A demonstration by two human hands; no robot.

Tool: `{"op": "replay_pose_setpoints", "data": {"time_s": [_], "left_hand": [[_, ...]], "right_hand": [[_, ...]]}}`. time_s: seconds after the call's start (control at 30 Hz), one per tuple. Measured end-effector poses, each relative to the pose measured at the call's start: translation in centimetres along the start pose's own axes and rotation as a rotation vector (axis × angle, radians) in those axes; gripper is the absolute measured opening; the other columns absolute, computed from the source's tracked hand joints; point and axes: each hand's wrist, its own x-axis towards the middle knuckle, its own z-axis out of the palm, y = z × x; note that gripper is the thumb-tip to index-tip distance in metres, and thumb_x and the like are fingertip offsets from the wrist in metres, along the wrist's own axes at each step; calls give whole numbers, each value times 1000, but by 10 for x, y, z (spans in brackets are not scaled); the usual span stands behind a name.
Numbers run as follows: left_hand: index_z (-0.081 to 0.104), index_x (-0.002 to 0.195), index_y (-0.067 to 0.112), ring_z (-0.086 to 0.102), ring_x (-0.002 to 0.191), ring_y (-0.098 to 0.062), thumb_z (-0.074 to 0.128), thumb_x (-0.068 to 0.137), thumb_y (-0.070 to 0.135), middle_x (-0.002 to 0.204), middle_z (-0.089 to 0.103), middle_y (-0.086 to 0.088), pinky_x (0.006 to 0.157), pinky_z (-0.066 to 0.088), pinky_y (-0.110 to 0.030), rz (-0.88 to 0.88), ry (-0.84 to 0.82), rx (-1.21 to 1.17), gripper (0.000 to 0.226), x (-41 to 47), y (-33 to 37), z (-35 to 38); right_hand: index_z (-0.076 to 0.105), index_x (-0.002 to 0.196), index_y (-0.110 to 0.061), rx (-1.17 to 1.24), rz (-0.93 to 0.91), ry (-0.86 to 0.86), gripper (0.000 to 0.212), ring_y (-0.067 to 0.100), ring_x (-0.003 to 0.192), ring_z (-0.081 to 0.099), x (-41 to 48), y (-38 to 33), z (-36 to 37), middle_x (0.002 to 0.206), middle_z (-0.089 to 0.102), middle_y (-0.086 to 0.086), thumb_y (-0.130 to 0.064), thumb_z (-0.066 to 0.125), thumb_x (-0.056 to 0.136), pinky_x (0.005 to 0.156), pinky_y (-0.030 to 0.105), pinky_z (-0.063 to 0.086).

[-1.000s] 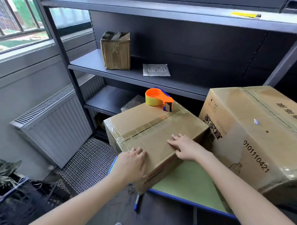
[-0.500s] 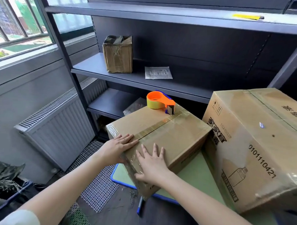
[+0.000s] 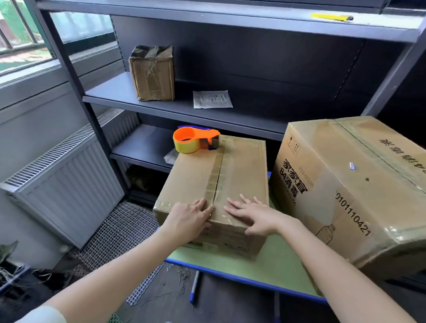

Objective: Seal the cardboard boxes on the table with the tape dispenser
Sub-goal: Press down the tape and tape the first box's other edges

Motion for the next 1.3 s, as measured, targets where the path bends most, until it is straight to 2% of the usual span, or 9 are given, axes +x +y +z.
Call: {"op": "replay_pose_setpoints", "data": {"time_s": [0.2, 0.3, 0.4, 0.53, 0.67, 0.93, 1.1, 1.23, 1.3], "left_hand": [[21, 148, 27, 53, 118, -21, 32, 97, 51, 148, 35, -3, 75, 44, -29, 27, -29, 76, 58, 17, 5, -4], [32, 144, 29, 60, 107, -24, 35, 94, 57, 141, 45, 1, 65, 35, -26, 36, -22, 44, 58, 20, -1, -6], [62, 113, 27, 65, 92, -20, 36, 91, 63, 110, 66, 5, 58, 37, -24, 11, 43, -51, 50, 30, -16, -11], [70, 99, 22, 66, 84, -20, 39, 95, 44, 92, 71, 3, 62, 48, -26, -139, 217, -237, 38, 52, -55, -14], [65, 104, 5, 61, 89, -35, 58, 87, 21, 97, 66, -13, 69, 47, -38, -321, 399, -327, 25, 81, -100, -17], [57, 117, 7, 50, 114, -30, 56, 89, 26, 115, 63, -9, 98, 28, -38, -373, 315, -276, 33, 134, -141, -1], [49, 83, 17, 54, 84, -23, 42, 95, 17, 90, 65, -1, 89, 26, -33, -363, 173, -284, 14, 160, -147, 0], [43, 81, 15, 47, 77, -25, 39, 88, -1, 77, 50, 1, 87, 31, -37, -387, 183, -350, 18, 162, -145, -1], [38, 79, 13, 42, 75, -25, 40, 91, 2, 76, 45, -1, 71, 36, -35, -374, 196, -437, 17, 161, -147, -3]], "right_hand": [[12, 148, -37, 66, 52, 56, 80, 15, 145, -7, -7, 14, 3, 157, -4, -11, -4, 53, 87, 116, 37, -5], [26, 146, -35, 71, 83, 148, 63, 17, 145, 7, -5, 6, -2, 157, 10, -10, -25, 55, 91, 117, 38, 7], [44, 138, -29, 108, 147, 275, 50, 20, 134, 30, 2, -7, -9, 145, 39, -4, -45, 51, 91, 110, 42, 30], [56, 126, -21, 144, 179, 385, 36, 17, 115, 45, 22, -26, -11, 119, 53, 0, -38, 44, 96, 96, 33, 42], [51, 132, -21, 184, 185, 449, 37, 18, 115, 43, 39, -35, -10, 120, 51, 0, -31, 41, 98, 98, 35, 40], [49, 134, -27, 256, 245, 485, 38, 15, 109, 42, 56, -34, -15, 114, 48, -2, -27, 42, 97, 95, 29, 38], [53, 130, -35, 390, 302, 516, 36, 12, 106, 41, 64, -32, -11, 110, 48, -5, -24, 46, 96, 95, 26, 36], [54, 128, -36, 419, 328, 516, 35, 13, 105, 41, 65, -33, -10, 108, 48, -5, -24, 48, 96, 96, 27, 36], [55, 127, -35, 425, 333, 520, 34, 13, 105, 42, 65, -34, -9, 109, 49, -4, -24, 48, 96, 97, 28, 36]]}}
